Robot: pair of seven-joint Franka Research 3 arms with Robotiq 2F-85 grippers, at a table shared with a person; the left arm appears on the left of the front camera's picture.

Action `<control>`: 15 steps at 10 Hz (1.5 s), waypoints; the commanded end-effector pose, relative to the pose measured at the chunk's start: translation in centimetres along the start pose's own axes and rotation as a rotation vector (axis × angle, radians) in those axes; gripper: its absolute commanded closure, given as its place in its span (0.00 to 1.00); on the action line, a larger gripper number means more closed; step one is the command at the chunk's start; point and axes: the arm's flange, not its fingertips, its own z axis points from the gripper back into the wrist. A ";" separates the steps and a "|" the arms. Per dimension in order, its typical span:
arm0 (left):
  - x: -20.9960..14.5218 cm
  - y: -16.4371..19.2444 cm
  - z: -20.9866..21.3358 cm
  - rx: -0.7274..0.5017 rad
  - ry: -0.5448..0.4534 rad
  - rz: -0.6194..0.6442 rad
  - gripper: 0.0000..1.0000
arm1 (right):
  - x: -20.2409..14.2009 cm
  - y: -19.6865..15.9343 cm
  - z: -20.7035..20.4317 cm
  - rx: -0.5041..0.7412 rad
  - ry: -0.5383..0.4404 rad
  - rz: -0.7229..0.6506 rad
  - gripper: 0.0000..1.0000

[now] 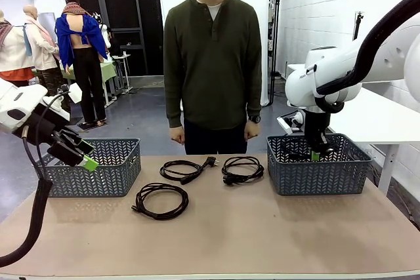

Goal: Organize the cables according to human instructions.
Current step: Pick up a bundle of cables and place it in the basket indicated by the human.

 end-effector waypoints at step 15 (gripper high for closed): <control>-0.1 0.3 0.0 -0.016 -0.015 -0.011 0.00 | -0.2 -1.9 3.4 -0.039 -0.021 -0.016 0.00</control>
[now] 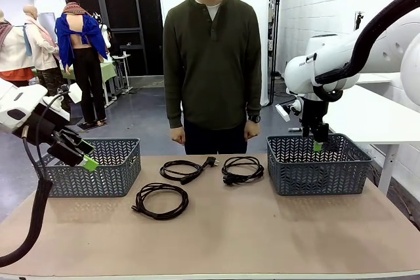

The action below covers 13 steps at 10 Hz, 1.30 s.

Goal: Organize the cables according to human instructions.
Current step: Pick up a bundle of cables and place it in the basket indicated by the human.

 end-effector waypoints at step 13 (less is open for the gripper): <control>-0.1 0.3 0.0 -0.016 -0.015 -0.011 0.00 | 7.9 15.8 3.6 -0.053 -0.238 -0.259 0.00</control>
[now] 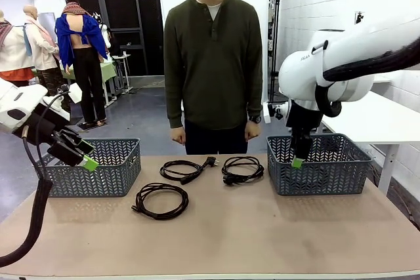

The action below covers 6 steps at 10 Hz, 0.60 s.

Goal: Organize the cables according to human instructions.
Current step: Pick up a bundle of cables and place it in the basket indicated by the human.

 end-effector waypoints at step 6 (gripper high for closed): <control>-0.1 0.3 0.0 -0.016 -0.016 -0.011 0.00 | 0.0 3.5 0.5 0.022 -0.071 0.031 0.00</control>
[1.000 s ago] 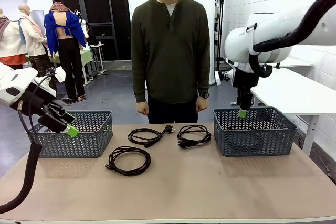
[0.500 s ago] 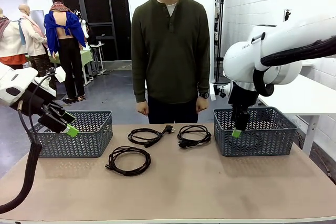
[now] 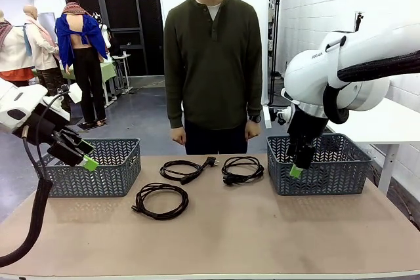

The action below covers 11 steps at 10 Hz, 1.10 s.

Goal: Organize the cables according to human instructions.
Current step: Pick up a bundle of cables and place it in the basket indicated by the human.

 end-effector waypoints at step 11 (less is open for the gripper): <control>-0.1 0.3 0.0 -0.016 -0.016 -0.011 0.00 | 0.3 -0.3 -0.1 -0.002 0.004 -0.008 0.00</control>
